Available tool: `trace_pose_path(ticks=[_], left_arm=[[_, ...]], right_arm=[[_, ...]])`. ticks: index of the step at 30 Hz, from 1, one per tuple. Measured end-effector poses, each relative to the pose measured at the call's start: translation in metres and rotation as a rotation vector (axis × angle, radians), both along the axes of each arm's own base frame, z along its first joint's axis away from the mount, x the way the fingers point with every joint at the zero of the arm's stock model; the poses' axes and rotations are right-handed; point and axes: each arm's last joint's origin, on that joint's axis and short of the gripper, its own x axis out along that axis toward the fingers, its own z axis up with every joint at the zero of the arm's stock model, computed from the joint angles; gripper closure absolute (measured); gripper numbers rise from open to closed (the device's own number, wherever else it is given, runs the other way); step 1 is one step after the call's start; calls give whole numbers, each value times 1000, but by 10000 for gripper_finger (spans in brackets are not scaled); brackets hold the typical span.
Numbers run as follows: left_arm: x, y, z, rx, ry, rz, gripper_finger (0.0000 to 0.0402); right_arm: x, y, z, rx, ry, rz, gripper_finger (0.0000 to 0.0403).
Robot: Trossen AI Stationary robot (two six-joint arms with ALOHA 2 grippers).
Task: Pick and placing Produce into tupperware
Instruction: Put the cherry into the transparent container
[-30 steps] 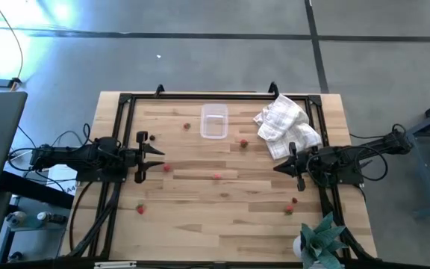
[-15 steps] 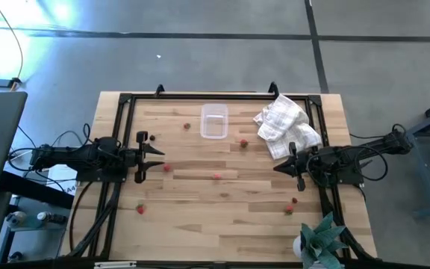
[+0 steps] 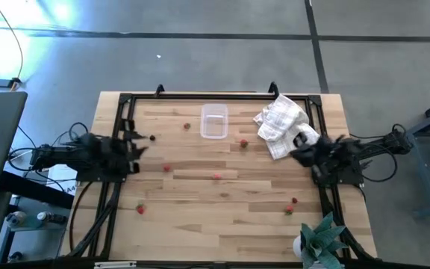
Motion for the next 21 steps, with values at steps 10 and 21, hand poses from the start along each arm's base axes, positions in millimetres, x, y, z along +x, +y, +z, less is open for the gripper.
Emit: trace_pose_path(ticks=[10, 21], left_arm=[[-25, -2, 25, 29, -362, 9, 266], [-21, -3, 22, 49, -316, -22, 266]], right_arm=[[-31, -8, 31, -12, -453, -131, 402], [-32, -10, 31, 81, -447, -130, 402]])
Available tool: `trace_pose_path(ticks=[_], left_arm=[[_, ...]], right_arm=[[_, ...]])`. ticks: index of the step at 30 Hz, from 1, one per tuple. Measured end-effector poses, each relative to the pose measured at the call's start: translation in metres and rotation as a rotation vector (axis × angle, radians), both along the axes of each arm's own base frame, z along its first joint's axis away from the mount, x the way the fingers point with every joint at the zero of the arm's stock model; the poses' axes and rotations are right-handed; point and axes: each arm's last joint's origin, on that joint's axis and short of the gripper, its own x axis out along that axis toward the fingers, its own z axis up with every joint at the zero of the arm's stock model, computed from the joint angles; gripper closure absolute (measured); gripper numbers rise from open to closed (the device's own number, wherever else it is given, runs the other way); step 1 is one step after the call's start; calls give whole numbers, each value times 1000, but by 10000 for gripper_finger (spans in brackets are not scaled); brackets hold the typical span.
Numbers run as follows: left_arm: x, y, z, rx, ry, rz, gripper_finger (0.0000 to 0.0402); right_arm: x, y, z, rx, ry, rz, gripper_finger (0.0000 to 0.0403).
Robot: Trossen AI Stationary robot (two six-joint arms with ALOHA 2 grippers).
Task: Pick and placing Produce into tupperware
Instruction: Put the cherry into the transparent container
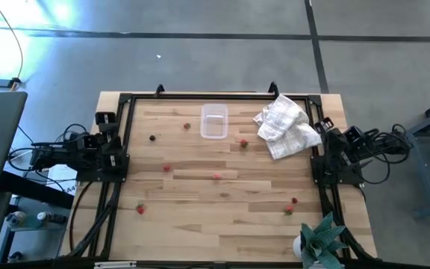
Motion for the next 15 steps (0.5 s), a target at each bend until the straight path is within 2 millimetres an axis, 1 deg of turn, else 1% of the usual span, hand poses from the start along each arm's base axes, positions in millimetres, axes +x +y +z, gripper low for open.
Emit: trace_pose_path(ticks=[4, 6, 8, 10, 12, 15], left_arm=[[0, 0, 0, -13, -4, 10, 266], [0, 2, 0, -52, -7, 39, 266], [-1, 3, 1, -72, -17, 52, 266], [-4, 2, 7, -68, -34, 62, 266], [-7, 2, 15, -46, -51, 74, 266], [-13, 0, 33, 9, -55, 82, 266]], right_arm=[[1, -6, -2, 186, 41, -79, 402], [1, -7, -3, 238, 57, -97, 402], [3, -7, -4, 236, 80, -100, 402], [5, -6, -3, 227, 111, -104, 402], [7, -6, 3, 214, 135, -115, 402], [7, -5, 19, 182, 173, -132, 402]])
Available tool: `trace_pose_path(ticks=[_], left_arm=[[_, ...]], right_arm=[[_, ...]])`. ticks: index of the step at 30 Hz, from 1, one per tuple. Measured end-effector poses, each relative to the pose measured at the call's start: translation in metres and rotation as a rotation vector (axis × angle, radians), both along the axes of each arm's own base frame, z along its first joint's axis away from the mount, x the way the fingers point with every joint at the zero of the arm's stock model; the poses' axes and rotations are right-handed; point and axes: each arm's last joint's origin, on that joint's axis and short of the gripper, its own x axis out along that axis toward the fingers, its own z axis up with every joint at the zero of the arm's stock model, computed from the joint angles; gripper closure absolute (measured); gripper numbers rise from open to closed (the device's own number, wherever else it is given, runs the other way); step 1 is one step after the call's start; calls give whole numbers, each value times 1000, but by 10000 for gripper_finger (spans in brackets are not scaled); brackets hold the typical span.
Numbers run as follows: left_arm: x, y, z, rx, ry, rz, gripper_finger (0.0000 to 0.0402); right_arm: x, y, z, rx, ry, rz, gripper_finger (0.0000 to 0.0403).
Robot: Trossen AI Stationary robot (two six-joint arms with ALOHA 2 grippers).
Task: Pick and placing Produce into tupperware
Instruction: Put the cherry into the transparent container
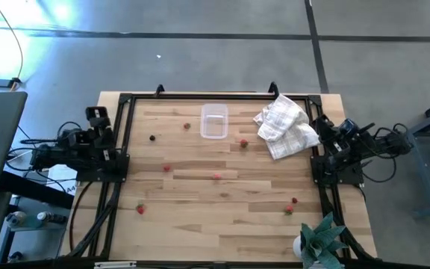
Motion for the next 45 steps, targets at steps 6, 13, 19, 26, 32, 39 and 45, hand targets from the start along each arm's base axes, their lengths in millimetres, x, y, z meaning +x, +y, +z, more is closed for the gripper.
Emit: trace_pose_path(ticks=[6, 13, 19, 26, 32, 39, 45], left_arm=[[-5, 1, 37, -55, 264, 73, 266], [17, 13, 61, -317, 696, 327, 266], [54, 21, 60, -479, 973, 463, 266], [76, 42, 57, -631, 1212, 521, 266], [91, 67, 54, -503, 1343, 252, 266], [101, 95, 39, -578, 1428, 272, 266], [109, 104, 27, -603, 1512, 274, 266]], right_arm=[[-5, -2, 51, -70, 241, -46, 402], [-18, -11, 96, 42, 539, -194, 402], [-17, -12, 113, 34, 647, -246, 402], [-1, -10, 104, 58, 779, -300, 349], [9, -13, 86, 148, 911, -297, 291], [39, -22, 66, 190, 1125, -255, 285], [66, -38, 44, 278, 1330, -38, 286]])
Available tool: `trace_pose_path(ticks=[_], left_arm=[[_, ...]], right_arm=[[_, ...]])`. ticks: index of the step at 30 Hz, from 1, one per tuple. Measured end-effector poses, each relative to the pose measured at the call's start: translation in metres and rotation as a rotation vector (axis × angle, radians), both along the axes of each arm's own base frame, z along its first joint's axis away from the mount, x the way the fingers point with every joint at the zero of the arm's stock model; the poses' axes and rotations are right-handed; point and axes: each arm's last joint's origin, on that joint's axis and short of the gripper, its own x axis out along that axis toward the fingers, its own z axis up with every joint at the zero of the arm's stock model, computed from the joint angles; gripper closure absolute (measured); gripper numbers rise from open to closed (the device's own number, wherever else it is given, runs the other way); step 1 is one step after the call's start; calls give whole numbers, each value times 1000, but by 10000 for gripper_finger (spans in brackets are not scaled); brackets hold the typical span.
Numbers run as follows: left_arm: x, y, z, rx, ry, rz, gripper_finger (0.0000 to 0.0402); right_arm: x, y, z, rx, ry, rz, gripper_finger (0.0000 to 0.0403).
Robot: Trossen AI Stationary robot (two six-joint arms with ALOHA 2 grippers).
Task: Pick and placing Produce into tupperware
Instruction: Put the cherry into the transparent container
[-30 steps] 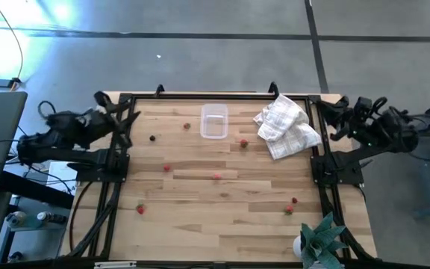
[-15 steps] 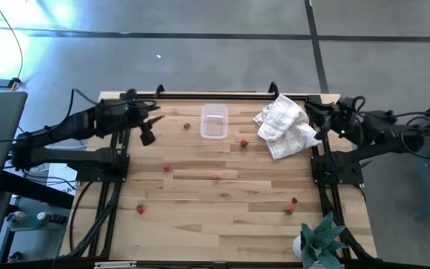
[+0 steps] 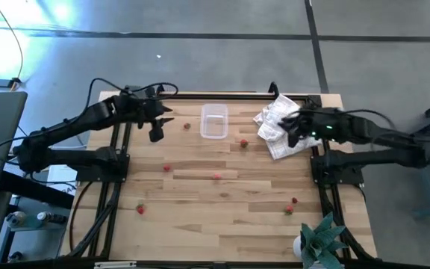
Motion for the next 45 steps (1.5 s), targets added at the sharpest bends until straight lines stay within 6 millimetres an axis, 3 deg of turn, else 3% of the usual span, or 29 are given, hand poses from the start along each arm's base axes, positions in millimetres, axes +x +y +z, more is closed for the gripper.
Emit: trace_pose_path(ticks=[9, 13, 22, 31, 45], left_arm=[[2, 1, -3, -14, 11, -21, 266], [2, 1, -2, -12, 8, -21, 266], [2, 1, -2, -14, 7, -24, 266], [2, 1, -2, -14, 7, -24, 266], [2, 1, -2, -15, 7, -23, 266]], right_arm=[[-9, 11, -34, 646, 323, 62, 286], [-20, 24, -40, 794, 460, -21, 286], [-17, 50, -48, 812, 593, -149, 284], [1, 81, -99, 851, 668, -192, 283], [2, 101, -132, 988, 647, -249, 283]])
